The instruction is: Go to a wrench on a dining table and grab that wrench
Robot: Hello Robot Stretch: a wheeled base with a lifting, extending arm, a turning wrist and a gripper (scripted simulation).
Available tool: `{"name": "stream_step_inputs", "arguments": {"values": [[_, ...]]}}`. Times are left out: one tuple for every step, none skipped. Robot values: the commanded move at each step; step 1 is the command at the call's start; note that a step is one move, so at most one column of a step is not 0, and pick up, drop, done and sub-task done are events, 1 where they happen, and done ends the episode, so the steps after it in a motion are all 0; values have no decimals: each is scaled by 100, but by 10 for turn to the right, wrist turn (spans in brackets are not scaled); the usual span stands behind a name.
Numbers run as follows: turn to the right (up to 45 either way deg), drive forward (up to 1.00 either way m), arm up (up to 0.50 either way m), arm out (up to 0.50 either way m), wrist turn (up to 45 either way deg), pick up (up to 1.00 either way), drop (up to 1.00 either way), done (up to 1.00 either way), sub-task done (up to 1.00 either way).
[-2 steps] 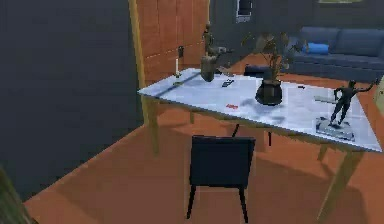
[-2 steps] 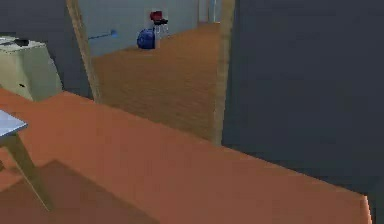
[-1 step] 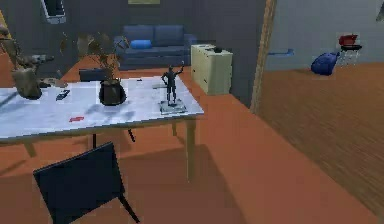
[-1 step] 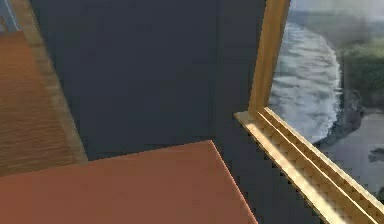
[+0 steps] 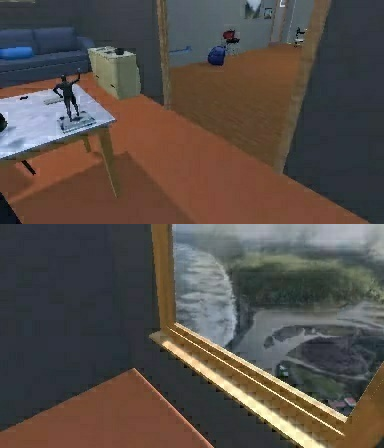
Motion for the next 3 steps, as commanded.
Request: {"name": "stream_step_inputs", "arguments": {"values": [[30,0,0,0,0,0,0,0,0],[0,100,0,0,0,0,0,0,0],[0,45,0,0,0,0,0,0,0]]}}
